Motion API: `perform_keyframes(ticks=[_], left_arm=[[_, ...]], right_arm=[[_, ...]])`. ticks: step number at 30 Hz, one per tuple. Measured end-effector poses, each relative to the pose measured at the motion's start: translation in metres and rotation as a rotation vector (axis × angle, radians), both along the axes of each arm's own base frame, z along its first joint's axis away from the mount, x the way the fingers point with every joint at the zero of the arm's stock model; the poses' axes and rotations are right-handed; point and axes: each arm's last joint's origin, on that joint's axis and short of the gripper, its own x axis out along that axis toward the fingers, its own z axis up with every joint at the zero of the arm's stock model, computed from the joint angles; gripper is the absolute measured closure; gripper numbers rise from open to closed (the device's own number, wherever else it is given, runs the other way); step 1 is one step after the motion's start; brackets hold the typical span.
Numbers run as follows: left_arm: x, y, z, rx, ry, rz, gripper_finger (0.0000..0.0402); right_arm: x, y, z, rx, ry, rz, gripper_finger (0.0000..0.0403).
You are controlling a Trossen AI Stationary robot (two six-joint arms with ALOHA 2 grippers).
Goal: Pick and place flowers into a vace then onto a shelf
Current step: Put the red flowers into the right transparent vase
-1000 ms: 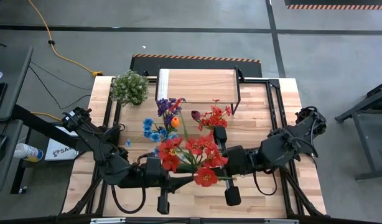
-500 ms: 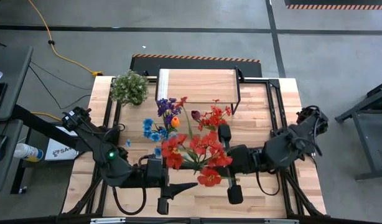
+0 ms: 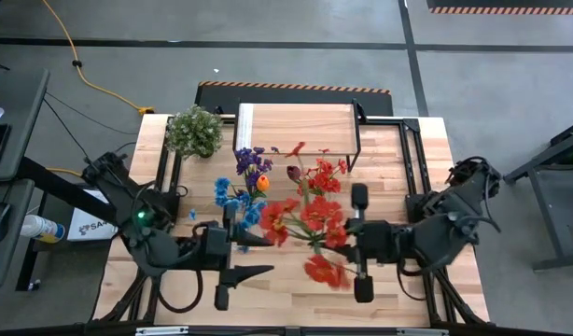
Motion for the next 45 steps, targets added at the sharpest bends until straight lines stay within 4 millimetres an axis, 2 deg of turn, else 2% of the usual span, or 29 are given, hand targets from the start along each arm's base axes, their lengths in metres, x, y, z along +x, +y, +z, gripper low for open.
perform_keyframes(ticks=[10,21,28,32,36,39,45], left_arm=[[-0.020,-0.008,-0.008,0.035,0.098,-0.032,0.0170],[-0.031,-0.007,-0.025,0.001,0.252,-0.020,0.0170],[-0.035,-0.003,-0.033,-0.035,0.321,0.029,0.0170],[-0.039,-0.005,-0.032,-0.016,0.295,0.070,0.0170],[-0.053,-0.009,-0.029,0.010,0.254,0.106,0.0170],[-0.073,-0.011,-0.025,0.019,0.216,0.143,0.0170],[-0.106,-0.013,-0.022,0.009,0.142,0.203,0.0170]], right_arm=[[-0.045,0.002,0.004,-0.011,0.049,-0.160,0.0403],[-0.091,0.009,-0.012,-0.003,0.085,-0.326,0.0403],[-0.112,0.014,-0.022,0.002,0.075,-0.358,0.0403],[-0.119,0.012,-0.027,0.005,0.102,-0.345,0.0403],[-0.122,0.010,-0.031,-0.020,0.125,-0.345,0.0403],[-0.125,0.005,-0.032,-0.049,0.153,-0.339,0.0403],[-0.136,-0.013,-0.024,-0.047,0.164,-0.327,0.0403]])
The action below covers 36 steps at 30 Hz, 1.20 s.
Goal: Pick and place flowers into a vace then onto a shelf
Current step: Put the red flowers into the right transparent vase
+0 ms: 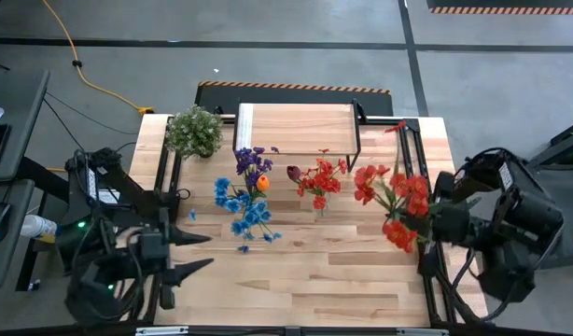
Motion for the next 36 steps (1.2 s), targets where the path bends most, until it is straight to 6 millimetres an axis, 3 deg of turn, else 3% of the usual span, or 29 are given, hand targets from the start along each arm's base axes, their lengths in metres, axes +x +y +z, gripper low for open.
perform_keyframes(ticks=[7,11,17,24,36], left_arm=[[-0.008,0.008,-0.009,-0.011,0.013,0.057,0.0170],[-0.011,0.015,-0.015,-0.031,0.025,0.096,0.0170],[-0.016,0.024,-0.021,-0.053,0.039,0.141,0.0169],[-0.023,0.037,-0.019,-0.087,0.061,0.155,0.0169],[-0.037,0.063,-0.004,-0.083,0.090,0.106,0.0169]], right_arm=[[-0.021,-0.036,0.018,0.038,-0.020,0.023,0.0403],[-0.030,-0.052,0.016,0.032,-0.020,0.024,0.0403],[-0.038,-0.067,-0.014,0.004,-0.049,-0.033,0.0403],[-0.036,-0.065,-0.047,-0.013,-0.185,-0.115,0.0403],[-0.015,-0.066,-0.102,0.007,-0.284,-0.304,0.0403]])
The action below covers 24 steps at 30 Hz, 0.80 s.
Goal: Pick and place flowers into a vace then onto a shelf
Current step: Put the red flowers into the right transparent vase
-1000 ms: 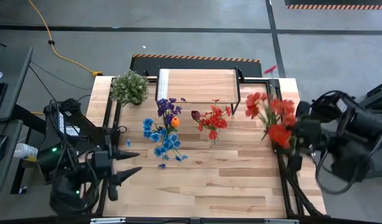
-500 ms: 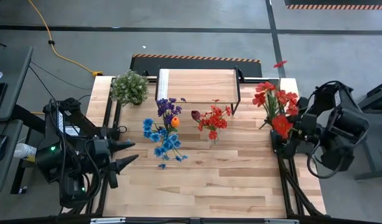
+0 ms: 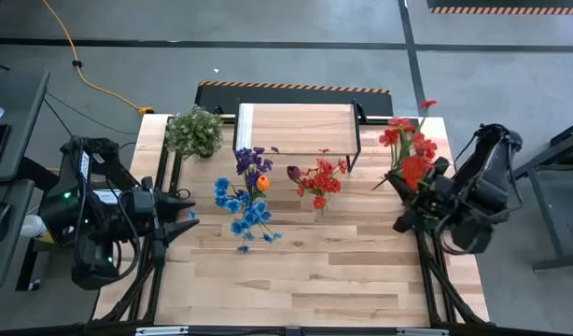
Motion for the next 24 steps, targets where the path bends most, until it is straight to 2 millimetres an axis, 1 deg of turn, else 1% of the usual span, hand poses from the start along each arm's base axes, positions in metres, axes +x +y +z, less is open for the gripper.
perform_keyframes(ticks=[9,24], left_arm=[[-0.006,0.012,0.006,0.010,0.008,-0.023,0.0169],[-0.018,0.035,0.016,0.028,-0.004,-0.046,0.0169]], right_arm=[[0.020,-0.006,-0.023,0.046,-0.037,-0.111,0.0403],[0.054,-0.018,-0.075,0.170,-0.164,-0.278,0.0403]])
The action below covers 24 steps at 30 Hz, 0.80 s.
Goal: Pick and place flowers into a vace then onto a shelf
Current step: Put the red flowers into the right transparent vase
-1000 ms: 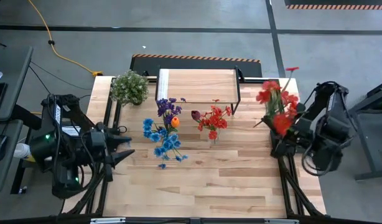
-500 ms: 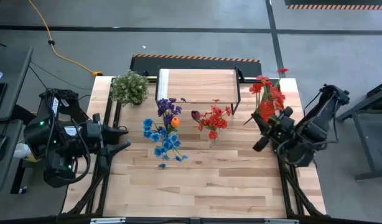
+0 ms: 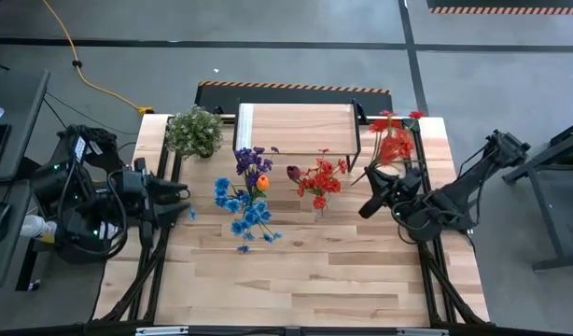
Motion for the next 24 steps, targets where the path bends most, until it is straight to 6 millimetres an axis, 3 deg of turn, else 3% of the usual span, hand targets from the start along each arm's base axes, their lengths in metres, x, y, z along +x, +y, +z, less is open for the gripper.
perform_keyframes(ticks=[16,24], left_arm=[[-0.007,0.014,0.005,0.004,0.009,-0.026,0.0169],[-0.009,0.018,0.006,-0.011,0.011,-0.033,0.0169]], right_arm=[[0.037,0.023,-0.026,0.050,-0.066,-0.019,0.0403],[0.057,0.024,-0.042,0.042,-0.058,-0.063,0.0403]])
